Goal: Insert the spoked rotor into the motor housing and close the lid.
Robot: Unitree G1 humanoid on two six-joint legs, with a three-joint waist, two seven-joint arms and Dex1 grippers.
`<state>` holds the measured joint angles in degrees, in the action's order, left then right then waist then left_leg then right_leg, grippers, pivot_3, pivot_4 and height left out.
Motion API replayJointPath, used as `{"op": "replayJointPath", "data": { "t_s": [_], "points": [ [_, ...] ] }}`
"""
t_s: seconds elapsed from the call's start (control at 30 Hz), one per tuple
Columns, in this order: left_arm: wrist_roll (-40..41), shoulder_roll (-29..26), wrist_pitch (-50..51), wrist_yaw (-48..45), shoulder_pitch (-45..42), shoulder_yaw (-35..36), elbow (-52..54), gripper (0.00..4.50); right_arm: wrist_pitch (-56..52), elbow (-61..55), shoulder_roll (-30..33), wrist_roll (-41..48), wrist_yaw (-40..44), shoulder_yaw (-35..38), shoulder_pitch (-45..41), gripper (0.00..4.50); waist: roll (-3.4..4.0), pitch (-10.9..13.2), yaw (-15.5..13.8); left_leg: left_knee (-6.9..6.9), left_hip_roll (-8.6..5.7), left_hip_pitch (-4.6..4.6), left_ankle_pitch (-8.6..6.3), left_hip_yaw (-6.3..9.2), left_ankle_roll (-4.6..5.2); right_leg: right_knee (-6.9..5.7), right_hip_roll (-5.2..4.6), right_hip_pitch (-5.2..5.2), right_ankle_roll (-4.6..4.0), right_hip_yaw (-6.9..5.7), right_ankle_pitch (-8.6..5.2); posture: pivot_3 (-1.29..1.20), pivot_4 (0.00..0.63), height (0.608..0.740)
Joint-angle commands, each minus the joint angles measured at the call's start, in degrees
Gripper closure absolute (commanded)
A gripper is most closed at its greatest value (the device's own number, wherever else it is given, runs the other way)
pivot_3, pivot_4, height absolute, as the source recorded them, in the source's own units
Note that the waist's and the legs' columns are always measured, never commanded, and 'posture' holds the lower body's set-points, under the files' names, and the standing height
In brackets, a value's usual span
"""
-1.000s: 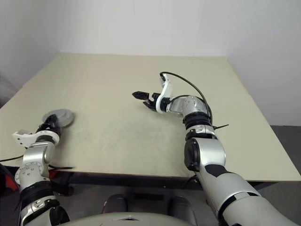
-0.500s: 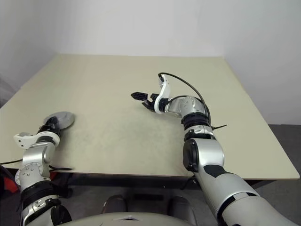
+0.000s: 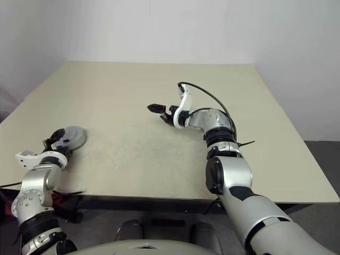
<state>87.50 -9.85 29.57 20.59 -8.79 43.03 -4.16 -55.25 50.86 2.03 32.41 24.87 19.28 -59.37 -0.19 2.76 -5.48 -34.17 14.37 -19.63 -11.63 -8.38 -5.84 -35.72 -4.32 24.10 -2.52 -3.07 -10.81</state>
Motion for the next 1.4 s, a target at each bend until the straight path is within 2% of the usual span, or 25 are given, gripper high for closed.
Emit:
{"op": "replayJointPath", "data": {
  "t_s": [0.03,0.27,0.4,0.57,0.77,0.87,1.03,1.2,1.4],
  "points": [
    [5.26,1.4,7.44,3.97,2.25,-4.18,0.51,0.01,0.87,-0.97,-0.4,0.02,-0.01,-0.09,-1.23,0.0,0.07,-0.05,-0.14,0.0,-0.01,0.0,0.0,0.0,0.01,0.0,-0.01,-0.01,0.0,0.0,0.0,0.0,0.0,0.74],
    [16.02,2.13,16.79,7.28,6.34,-12.72,6.07,0.01,0.57,-0.68,-0.17,-0.53,-0.48,-0.01,-1.53,0.0,0.27,-0.12,-0.94,-0.06,-0.63,0.18,-0.09,0.0,0.16,0.02,-0.6,-0.22,0.36,0.01,-0.21,0.0,0.0,0.74],
    [15.66,-0.32,18.87,4.96,5.15,-17.34,9.4,0.01,1.16,-1.34,0.7,-2.12,0.38,-1.74,-0.93,0.0,0.25,-0.11,-1.27,-0.09,-0.63,0.45,-0.12,-0.02,0.21,0.07,-0.67,-0.65,0.52,-0.01,-0.3,0.0,0.0,0.74],
    [5.13,-6.73,19.9,-3.03,2.36,-22.88,13.58,0.01,6.83,-5.92,2.62,-6.07,8.1,-8.7,2.86,0.0,0.18,-0.09,-1.17,-0.01,-0.39,0.5,-0.11,0.04,0.2,0.05,-0.49,-0.77,0.62,-0.12,-0.34,0.0,0.0,0.74],
    [-10.49,-15.77,18.04,-18.29,0.35,-26.91,16.64,0.01,18.08,-8.89,10.95,-12.15,27.58,-18.92,8.24,0.0,0.2,-0.08,-0.46,0.02,-0.38,0.41,-0.11,0.04,0.2,0.11,-0.43,-0.75,0.71,-0.09,-0.41,0.0,0.0,0.74],
    [-16.89,-18.06,16.19,-23.85,0.11,-28.24,16.52,0.01,23.52,-8.25,13.87,-14.18,33.48,-21.08,9.01,0.0,0.23,-0.06,-0.12,0.02,-0.39,0.4,-0.14,0.03,0.25,0.14,-0.44,-0.75,0.7,-0.08,-0.4,0.0,0.0,0.74],
    [-25.18,-20.15,14.62,-33.01,-0.5,-31.3,15.92,0.01,31.15,-9.43,17.75,-14.55,44.41,-21.85,11.24,0.0,0.23,-0.06,0.1,-0.01,-0.38,0.48,-0.17,0.02,0.31,0.05,-0.44,-0.76,0.53,-0.08,-0.32,0.0,0.0,0.74],
    [-30.95,-21.08,12.94,-41.1,-1.88,-32.99,14.42,0.01,33.28,-14.15,21.88,-13.91,56.98,-23.79,14.72,0.0,0.25,-0.05,-0.03,-0.06,-0.44,0.43,-0.27,0.01,0.51,0.04,-0.53,-0.78,0.29,-0.09,-0.19,0.0,0.0,0.74],
    [-35.18,-20.87,12.71,-46.51,-3.91,-33.38,11.82,0.01,34.54,-17.47,23.88,-14.9,61.45,-25.61,17.57,0.0,0.25,-0.05,0.09,-0.08,-0.43,0.49,-0.27,0.0,0.62,0.0,-0.52,-0.78,0.25,-0.09,-0.16,0.0,0.0,0.74]
  ]
}}
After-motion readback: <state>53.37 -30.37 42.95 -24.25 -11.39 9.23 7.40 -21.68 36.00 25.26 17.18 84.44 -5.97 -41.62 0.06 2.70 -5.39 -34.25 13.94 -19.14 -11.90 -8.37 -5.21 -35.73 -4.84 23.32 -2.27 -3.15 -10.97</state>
